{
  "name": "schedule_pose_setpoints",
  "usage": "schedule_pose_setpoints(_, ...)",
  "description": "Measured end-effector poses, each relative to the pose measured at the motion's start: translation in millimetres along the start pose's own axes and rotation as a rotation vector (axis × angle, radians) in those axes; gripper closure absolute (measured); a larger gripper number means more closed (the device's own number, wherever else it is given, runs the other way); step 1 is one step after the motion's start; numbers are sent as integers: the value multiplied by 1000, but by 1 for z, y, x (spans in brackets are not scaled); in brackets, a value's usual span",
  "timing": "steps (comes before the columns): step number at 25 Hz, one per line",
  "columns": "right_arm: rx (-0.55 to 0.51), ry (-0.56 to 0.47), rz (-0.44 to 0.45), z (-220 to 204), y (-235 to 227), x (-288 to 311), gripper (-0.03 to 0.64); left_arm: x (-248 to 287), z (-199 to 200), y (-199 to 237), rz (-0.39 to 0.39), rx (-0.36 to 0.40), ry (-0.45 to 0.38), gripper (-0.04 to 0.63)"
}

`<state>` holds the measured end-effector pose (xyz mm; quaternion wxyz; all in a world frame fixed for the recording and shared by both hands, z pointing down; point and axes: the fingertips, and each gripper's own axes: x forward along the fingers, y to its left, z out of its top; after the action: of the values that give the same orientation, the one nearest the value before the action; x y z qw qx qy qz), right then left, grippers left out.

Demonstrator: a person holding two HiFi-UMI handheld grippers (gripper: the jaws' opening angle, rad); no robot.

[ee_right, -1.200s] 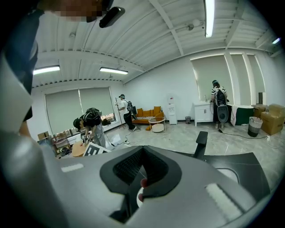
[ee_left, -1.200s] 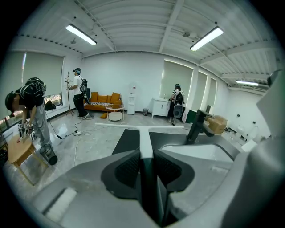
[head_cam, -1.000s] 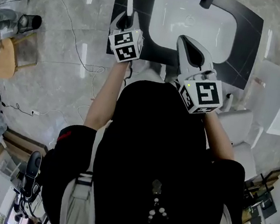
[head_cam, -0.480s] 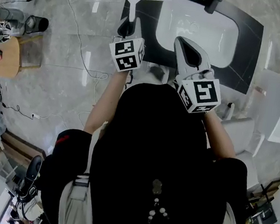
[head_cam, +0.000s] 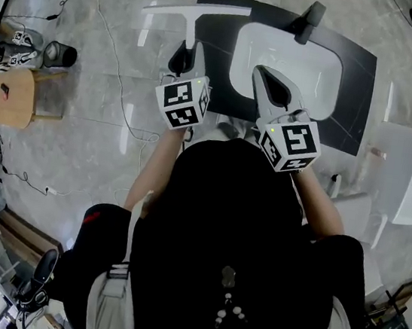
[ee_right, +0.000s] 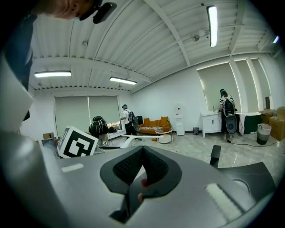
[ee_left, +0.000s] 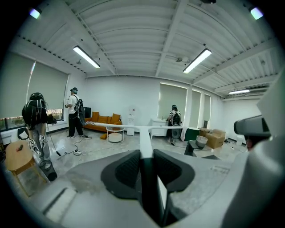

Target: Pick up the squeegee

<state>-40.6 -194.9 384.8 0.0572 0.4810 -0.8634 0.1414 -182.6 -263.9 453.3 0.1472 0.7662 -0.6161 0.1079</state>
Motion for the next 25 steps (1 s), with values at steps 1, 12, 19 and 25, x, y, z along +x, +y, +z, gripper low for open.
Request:
schedule_pose_setpoints(1,-2,-4,-1,2,0,0,614,-1,5,-1,-1,1,-10,489)
schedule_pose_setpoints(12,-23,-78,-30,35,-3,-7,614,-19,54,-24,-63,80,-109,489)
schedule_pose_setpoints(19,-22,-105,-52,46,-14,-9,615,-24,75,-39,-93,80,-162,489)
schedule_pose_setpoints(25,-20,-146,-63,62,-18,-16,614,-36,92,-42,-89,61,-204,489)
